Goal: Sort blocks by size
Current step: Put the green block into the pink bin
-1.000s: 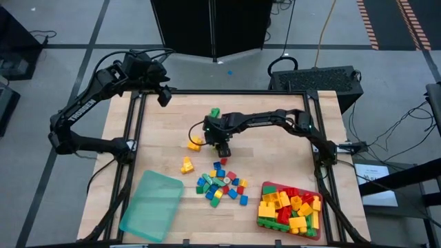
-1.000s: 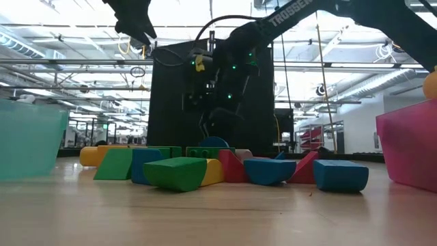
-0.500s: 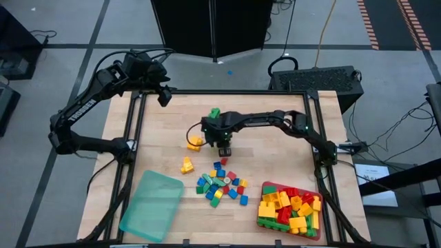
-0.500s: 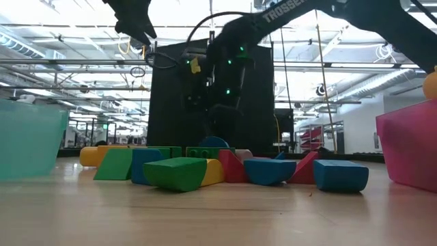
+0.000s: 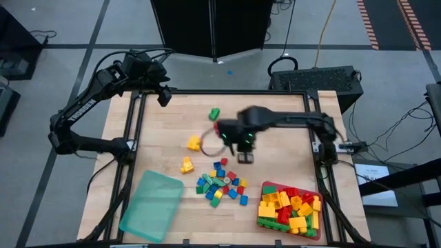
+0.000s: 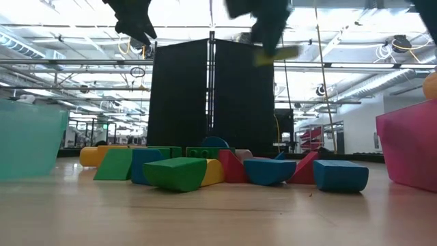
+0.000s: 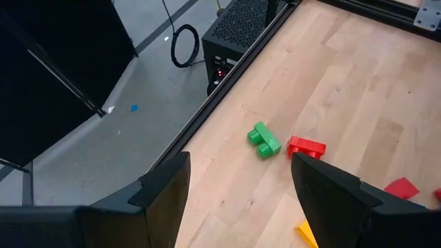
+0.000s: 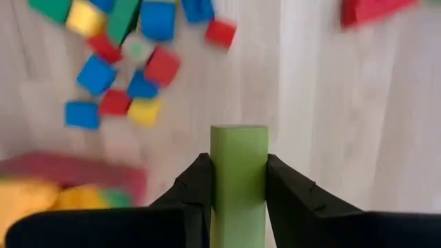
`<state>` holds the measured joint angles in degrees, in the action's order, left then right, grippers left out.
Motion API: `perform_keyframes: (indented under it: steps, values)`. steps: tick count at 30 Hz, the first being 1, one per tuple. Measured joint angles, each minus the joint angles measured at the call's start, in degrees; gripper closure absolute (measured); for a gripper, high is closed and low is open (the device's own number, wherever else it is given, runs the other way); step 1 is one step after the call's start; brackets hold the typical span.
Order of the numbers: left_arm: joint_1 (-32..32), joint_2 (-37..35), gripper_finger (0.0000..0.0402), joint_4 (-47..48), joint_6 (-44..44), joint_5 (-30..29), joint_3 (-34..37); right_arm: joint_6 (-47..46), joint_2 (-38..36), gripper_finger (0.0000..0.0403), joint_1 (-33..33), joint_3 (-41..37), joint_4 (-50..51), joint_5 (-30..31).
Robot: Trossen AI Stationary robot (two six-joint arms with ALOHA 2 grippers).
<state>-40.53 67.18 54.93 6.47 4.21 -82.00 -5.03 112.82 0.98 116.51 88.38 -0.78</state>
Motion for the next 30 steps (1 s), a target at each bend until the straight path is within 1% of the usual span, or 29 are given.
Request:
perform_keyframes:
  steps: [3,5,9,12,15,18,24,28,30]
  values:
    - [0.0,0.0,0.0146,0.0,0.0,0.0,0.0,-11.1,-5.1,0.0321,5.7,-3.7,1.6,0.6]
    - [0.0,0.0,0.0146,-0.2,0.0,0.0,0.0,-20.4,-9.0,0.0321,9.8,-7.4,1.5,0.5]
    - [0.0,0.0,0.0146,-0.6,0.0,0.0,0.0,-42.0,-16.0,0.0321,19.2,-15.8,1.3,0.8]
    - [0.0,0.0,0.0146,-0.7,0.0,0.0,0.0,-57.9,-19.5,0.0321,26.6,-21.8,-1.0,0.6]
    - [0.0,0.0,0.0146,-1.0,0.0,0.0,0.0,-71.6,-22.4,0.0321,33.4,-26.2,-3.8,0.6]
    - [0.0,0.0,0.0146,-1.4,0.0,0.0,0.0,-83.0,-23.2,0.0321,39.5,-29.7,-7.1,0.3]
    - [0.0,0.0,0.0146,-2.0,-0.1,0.0,0.0,-99.7,-23.3,0.0321,49.5,-32.1,-12.2,-1.1]
    - [0.0,0.0,0.0146,-2.0,-0.1,0.0,0.0,-110.8,-23.1,0.0321,55.0,-32.1,-13.1,-0.8]
    - [0.0,0.0,0.0146,-2.1,-0.1,0.0,0.0,-117.5,-22.8,0.0321,57.2,-32.1,-11.8,-0.5]
